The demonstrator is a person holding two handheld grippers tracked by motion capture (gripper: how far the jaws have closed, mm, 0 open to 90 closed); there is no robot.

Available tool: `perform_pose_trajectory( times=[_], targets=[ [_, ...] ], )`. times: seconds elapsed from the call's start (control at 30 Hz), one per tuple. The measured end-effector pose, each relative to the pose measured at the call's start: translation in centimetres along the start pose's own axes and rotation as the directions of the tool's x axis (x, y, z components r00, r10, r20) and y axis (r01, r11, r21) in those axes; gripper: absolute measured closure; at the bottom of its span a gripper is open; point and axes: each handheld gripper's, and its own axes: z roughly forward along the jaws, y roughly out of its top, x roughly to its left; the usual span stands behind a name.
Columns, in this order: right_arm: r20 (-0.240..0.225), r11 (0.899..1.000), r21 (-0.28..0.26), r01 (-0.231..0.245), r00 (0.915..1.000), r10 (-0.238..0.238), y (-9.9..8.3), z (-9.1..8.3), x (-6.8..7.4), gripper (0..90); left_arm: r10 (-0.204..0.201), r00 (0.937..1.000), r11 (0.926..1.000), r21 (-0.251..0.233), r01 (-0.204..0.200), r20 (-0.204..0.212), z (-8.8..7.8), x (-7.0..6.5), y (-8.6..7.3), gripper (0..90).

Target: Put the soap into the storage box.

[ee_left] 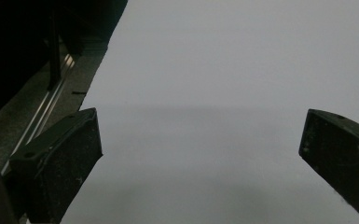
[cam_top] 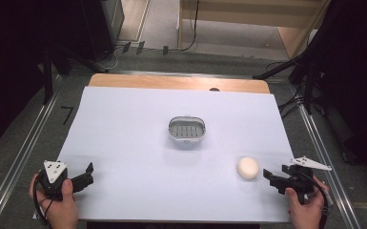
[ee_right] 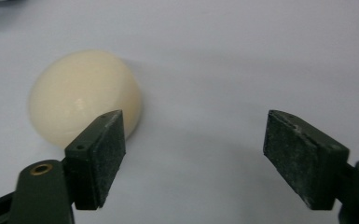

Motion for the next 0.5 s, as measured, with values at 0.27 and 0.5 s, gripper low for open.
perform_pose_trajectory(
  times=[0.27, 0.5],
  targets=[
    [-0.02, 0.999, 0.047, -0.011, 0.9997, 0.012, 1.6, -1.2, 0.2, 13.7, 0.04, 0.9992, 0.9992, 0.005, -0.04, -0.006, 0.0, -0.4, 0.0, 0.0],
    [-0.002, 0.998, 0.069, -0.01, 0.9999, 0.01, 1.8, -1.0, 0.4, 13.0, 0.031, 0.9995, 0.9995, 0.0, -0.031, -0.001, 0.0, -0.3, 0.0, 0.0]
  ],
)
